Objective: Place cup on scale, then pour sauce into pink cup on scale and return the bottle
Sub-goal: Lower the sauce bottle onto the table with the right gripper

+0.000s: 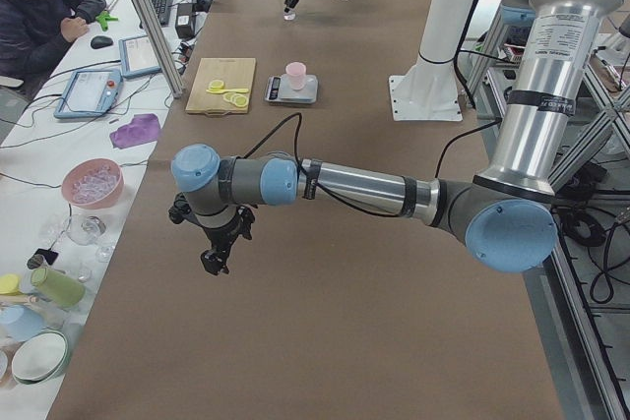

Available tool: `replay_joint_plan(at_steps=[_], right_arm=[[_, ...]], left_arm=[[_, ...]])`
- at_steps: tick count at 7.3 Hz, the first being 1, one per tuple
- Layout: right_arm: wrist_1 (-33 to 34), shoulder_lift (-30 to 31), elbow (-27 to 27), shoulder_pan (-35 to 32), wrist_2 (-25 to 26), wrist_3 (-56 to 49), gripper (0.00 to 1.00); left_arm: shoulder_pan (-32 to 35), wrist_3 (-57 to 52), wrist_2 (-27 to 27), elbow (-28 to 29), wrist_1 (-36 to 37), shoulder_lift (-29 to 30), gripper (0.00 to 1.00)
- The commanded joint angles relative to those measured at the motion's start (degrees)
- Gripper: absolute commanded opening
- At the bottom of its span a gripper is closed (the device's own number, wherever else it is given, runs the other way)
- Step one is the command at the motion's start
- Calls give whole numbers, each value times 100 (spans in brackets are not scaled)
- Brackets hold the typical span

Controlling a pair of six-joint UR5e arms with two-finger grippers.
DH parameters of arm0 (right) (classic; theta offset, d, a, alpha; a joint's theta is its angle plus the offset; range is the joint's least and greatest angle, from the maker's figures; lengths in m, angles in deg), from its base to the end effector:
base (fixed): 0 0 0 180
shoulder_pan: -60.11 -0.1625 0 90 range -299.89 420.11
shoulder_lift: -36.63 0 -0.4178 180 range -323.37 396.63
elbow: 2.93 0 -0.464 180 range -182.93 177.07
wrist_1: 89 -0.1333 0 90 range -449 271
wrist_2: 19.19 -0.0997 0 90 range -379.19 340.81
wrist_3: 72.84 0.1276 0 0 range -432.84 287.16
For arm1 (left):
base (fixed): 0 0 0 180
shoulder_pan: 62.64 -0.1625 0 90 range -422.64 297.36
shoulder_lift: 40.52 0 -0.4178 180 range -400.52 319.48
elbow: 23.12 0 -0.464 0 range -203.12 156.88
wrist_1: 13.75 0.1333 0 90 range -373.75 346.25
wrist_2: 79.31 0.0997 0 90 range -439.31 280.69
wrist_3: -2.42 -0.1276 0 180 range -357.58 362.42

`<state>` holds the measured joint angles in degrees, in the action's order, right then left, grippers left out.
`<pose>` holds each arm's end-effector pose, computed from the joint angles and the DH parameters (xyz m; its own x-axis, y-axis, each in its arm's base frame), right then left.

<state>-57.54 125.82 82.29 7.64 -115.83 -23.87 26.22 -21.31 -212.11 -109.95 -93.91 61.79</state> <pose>-0.2897 -0.5717 0.6046 0.7458 -0.0995 0.6587 -0.3191 0.8146 0.4843 -0.0337 -0.6465 0.5918 0.6637 0.4081 -0.6269 -0.3135 0.9127 0.2622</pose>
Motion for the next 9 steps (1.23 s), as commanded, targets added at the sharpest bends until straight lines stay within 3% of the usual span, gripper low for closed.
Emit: replay_joint_plan(at_steps=[1,5,6,7,9], right_arm=[[0,2,-6,9,5,-1,0],[-9,-7,-58,71,172,-1,0],[-18,-7,-58,71,189,25,26],[-26,2,-50,88,268,60,99],[-35,10,-50,123,304,69,100]], left_arm=[[0,0,0,-9,0,0,98],[0,0,0,0,0,0,98],[0,0,0,0,0,0,98],[0,0,0,-9,0,0,98],[0,0,9,-18,0,0,98]])
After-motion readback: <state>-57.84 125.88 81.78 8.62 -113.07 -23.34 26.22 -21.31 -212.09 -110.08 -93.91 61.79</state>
